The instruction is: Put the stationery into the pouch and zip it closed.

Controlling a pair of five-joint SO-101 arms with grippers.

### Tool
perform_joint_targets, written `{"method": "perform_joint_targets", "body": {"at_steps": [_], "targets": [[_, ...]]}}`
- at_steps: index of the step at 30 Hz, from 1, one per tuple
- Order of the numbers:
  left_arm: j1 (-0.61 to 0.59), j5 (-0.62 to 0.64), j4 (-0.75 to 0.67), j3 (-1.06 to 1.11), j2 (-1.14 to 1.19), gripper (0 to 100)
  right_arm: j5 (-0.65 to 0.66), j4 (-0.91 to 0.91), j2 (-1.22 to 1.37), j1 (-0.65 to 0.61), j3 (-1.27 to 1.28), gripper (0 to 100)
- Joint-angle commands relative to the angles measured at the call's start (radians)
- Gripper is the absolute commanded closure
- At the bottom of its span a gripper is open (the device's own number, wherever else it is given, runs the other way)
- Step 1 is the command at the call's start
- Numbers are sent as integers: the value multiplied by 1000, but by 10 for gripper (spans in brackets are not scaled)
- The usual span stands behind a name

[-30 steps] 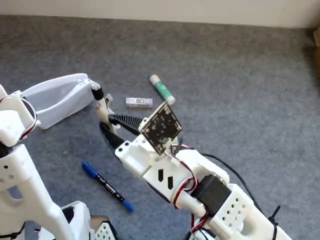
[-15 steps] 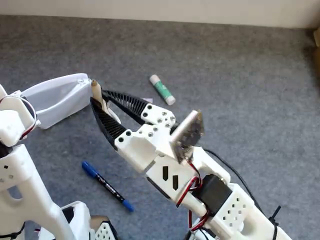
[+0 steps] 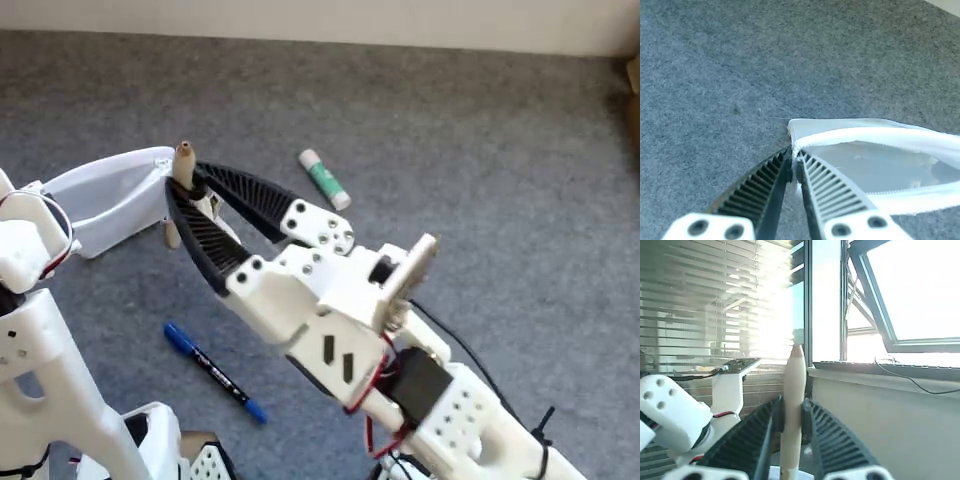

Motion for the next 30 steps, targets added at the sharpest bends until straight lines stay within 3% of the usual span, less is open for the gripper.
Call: {"method": "perform_joint_targets", "body": {"at_steps": [1,10,30], "targets": [[-12,9,-6,27,10,993,-11,-102,79,-10,-77,995],[-12,9,-6,28,10,993,-8,-334,248,-7,-116,995],[-10,9,-6,28,12,993,-9,-344,269,-5,-165,995]]}}
